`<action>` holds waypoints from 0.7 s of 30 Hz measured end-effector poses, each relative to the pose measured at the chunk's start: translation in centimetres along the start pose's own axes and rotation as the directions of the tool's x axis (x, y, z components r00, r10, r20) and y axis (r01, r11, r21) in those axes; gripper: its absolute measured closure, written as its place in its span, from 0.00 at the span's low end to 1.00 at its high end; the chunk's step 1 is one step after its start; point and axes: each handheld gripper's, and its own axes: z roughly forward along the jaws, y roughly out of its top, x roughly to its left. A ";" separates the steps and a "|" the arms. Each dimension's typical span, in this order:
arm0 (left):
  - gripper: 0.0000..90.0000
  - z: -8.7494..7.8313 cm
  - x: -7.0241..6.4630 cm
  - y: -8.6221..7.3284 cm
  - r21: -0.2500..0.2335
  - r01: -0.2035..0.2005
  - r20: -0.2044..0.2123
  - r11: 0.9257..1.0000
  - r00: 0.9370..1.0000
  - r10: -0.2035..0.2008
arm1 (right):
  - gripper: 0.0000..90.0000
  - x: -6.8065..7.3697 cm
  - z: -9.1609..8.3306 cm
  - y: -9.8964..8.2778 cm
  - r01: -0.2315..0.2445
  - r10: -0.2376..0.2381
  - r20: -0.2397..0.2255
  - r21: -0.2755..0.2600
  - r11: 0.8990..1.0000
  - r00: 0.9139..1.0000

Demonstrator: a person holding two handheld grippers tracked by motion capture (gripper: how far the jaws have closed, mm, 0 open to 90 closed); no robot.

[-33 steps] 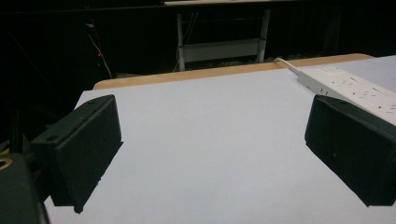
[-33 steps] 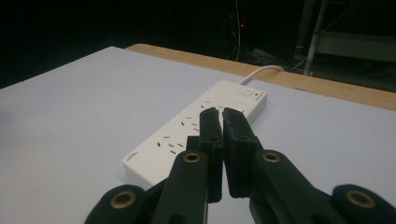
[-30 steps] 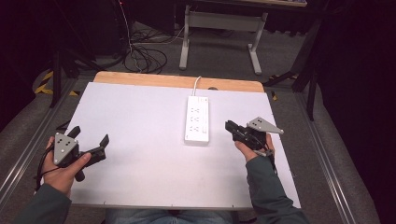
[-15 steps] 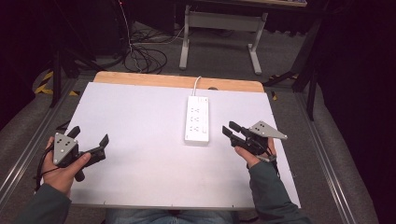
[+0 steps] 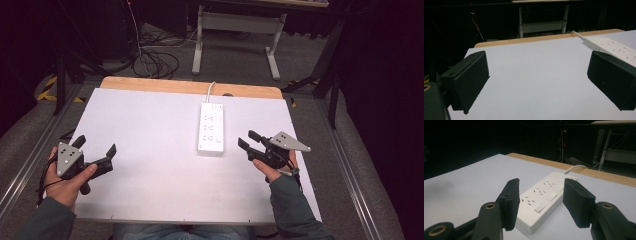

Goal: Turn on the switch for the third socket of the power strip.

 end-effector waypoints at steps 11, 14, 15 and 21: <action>0.05 0.0 0.0 0.0 -0.001 0.000 0.003 1.000 1.000 0.000 | 0.39 -0.5 -0.5 -0.4 -0.004 0.004 -0.014 -0.007 1.000 1.000; 0.05 0.1 0.0 0.0 -0.001 0.000 0.002 1.000 1.000 0.000 | 0.35 -0.5 -0.6 -0.5 0.010 -0.011 -0.026 -0.003 1.000 1.000; 0.05 0.1 -0.1 0.0 -0.001 0.000 0.002 1.000 1.000 0.000 | 0.33 -0.4 -0.6 -0.5 0.012 -0.012 -0.028 -0.002 1.000 1.000; 0.05 0.1 -0.1 0.0 -0.001 0.000 0.002 1.000 1.000 0.000 | 0.25 -0.5 -0.5 -0.5 0.010 -0.010 -0.034 -0.006 1.000 0.999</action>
